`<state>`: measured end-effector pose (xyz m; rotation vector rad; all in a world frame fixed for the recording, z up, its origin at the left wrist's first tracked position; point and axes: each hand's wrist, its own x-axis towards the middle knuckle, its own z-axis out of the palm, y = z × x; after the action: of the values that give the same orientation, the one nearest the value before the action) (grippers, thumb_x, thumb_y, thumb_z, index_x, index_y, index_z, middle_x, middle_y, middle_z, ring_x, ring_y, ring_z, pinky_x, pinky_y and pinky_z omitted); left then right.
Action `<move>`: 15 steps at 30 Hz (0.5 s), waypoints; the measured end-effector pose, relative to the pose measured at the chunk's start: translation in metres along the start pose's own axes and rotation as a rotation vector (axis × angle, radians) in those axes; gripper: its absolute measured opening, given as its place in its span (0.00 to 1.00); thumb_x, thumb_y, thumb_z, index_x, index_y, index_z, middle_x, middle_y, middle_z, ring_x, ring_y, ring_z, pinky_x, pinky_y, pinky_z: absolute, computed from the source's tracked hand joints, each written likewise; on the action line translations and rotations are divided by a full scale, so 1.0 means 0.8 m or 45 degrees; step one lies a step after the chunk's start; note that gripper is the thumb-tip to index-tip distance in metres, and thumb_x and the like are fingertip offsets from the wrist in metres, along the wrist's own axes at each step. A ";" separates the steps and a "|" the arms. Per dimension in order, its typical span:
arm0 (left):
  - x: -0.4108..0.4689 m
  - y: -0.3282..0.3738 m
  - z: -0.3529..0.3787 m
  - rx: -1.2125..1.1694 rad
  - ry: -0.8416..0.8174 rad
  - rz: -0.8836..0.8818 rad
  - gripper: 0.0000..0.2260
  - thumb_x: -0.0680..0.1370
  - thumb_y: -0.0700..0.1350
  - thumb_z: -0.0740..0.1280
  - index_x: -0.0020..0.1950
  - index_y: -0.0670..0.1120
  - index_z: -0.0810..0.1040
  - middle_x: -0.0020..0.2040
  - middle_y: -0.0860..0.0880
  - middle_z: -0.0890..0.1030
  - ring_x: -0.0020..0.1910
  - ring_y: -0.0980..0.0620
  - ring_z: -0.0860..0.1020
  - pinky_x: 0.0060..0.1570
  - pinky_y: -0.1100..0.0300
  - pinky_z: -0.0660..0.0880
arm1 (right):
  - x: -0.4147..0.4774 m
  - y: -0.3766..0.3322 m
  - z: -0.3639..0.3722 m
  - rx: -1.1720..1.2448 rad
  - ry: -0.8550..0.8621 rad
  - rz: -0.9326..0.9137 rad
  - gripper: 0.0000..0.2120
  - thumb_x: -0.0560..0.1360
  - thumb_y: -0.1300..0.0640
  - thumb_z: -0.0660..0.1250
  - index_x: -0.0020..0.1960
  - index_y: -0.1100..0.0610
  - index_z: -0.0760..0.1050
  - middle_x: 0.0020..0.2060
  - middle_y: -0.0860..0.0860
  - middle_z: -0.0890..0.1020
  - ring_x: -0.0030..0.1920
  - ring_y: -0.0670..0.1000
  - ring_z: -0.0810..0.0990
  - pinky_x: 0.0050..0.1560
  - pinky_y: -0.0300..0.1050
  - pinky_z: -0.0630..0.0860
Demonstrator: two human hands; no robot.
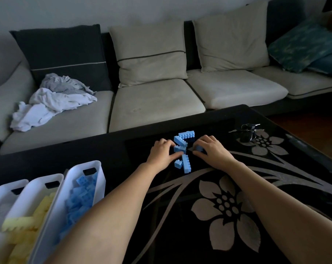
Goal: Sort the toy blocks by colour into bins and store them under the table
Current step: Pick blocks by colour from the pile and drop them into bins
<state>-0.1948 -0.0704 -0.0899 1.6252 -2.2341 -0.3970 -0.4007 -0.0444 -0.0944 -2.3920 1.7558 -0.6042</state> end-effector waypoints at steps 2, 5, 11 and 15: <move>-0.011 0.004 0.001 0.112 -0.004 0.064 0.22 0.76 0.57 0.65 0.65 0.47 0.70 0.61 0.46 0.72 0.58 0.49 0.71 0.55 0.55 0.73 | -0.007 -0.009 0.000 -0.036 0.018 0.042 0.12 0.78 0.47 0.61 0.60 0.47 0.72 0.59 0.48 0.70 0.60 0.49 0.68 0.58 0.44 0.70; -0.024 0.016 0.002 0.163 -0.007 0.102 0.20 0.78 0.54 0.64 0.68 0.50 0.67 0.59 0.46 0.73 0.54 0.48 0.75 0.48 0.55 0.74 | -0.023 -0.024 0.002 -0.094 0.073 0.119 0.12 0.78 0.46 0.60 0.60 0.47 0.70 0.56 0.48 0.71 0.58 0.49 0.71 0.52 0.43 0.72; -0.060 0.034 0.001 0.301 0.022 0.116 0.13 0.80 0.53 0.60 0.63 0.52 0.69 0.53 0.48 0.76 0.47 0.48 0.78 0.39 0.58 0.69 | -0.070 -0.058 0.001 -0.150 0.136 0.223 0.12 0.77 0.44 0.60 0.55 0.50 0.71 0.50 0.48 0.73 0.50 0.50 0.76 0.42 0.42 0.71; -0.082 0.042 -0.002 0.294 0.001 0.113 0.09 0.81 0.52 0.58 0.57 0.49 0.70 0.49 0.47 0.76 0.43 0.48 0.77 0.37 0.57 0.68 | -0.098 -0.075 -0.001 -0.090 0.167 0.290 0.11 0.76 0.44 0.62 0.48 0.51 0.72 0.44 0.46 0.73 0.42 0.49 0.76 0.37 0.41 0.68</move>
<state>-0.2040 0.0023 -0.0818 1.6258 -2.4155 -0.1187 -0.3670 0.0482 -0.0937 -2.1957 2.0992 -0.6917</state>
